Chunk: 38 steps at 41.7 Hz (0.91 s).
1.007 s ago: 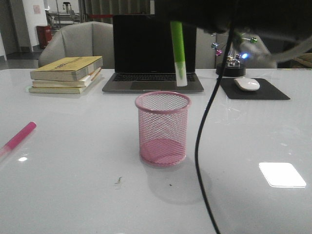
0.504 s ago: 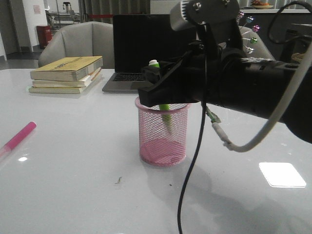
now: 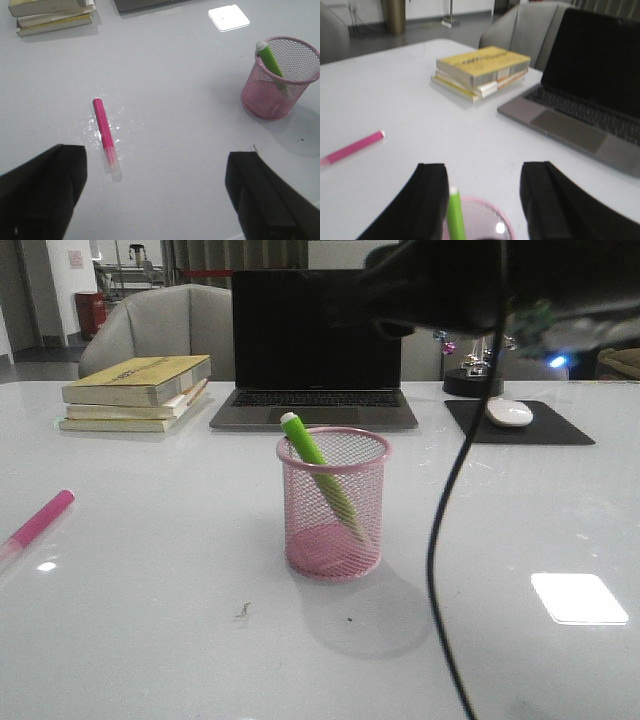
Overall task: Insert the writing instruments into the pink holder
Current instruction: 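Withdraw the right gripper away from the holder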
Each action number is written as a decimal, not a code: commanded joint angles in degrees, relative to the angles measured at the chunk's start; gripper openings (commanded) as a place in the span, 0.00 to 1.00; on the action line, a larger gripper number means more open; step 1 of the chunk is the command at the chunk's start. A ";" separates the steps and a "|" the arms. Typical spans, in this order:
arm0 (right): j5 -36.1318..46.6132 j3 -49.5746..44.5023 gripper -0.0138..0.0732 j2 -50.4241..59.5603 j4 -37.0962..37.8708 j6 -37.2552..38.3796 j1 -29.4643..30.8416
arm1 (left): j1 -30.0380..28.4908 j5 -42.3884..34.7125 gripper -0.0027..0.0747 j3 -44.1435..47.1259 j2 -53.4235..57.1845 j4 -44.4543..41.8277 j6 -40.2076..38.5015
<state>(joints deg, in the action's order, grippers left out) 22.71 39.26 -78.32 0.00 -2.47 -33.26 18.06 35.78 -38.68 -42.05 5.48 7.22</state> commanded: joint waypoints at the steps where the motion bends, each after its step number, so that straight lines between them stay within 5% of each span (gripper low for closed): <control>1: -20.74 4.90 0.67 9.62 -0.42 -0.66 0.12 | 0.44 -4.40 0.83 -1.80 -0.11 0.30 0.05; 6: -45.20 9.36 0.67 17.21 -0.42 -0.66 0.12 | 0.44 -4.40 0.83 -1.80 -0.11 0.30 0.05; 12: -59.06 10.08 0.67 23.42 -0.42 -0.23 0.17 | 0.44 -4.40 0.82 -1.80 -0.11 0.30 0.05; 29: -62.63 0.82 0.67 38.93 -0.42 4.92 0.17 | 0.44 -3.39 0.78 -1.80 -0.11 0.42 0.05; 38: -64.68 -0.10 0.67 41.01 -0.42 4.92 0.17 | -0.49 5.25 0.78 -3.95 -6.22 0.31 0.05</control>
<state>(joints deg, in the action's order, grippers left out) -44.91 37.74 -37.66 -0.40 2.34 -33.26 18.06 40.27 -39.51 -45.28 5.48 7.22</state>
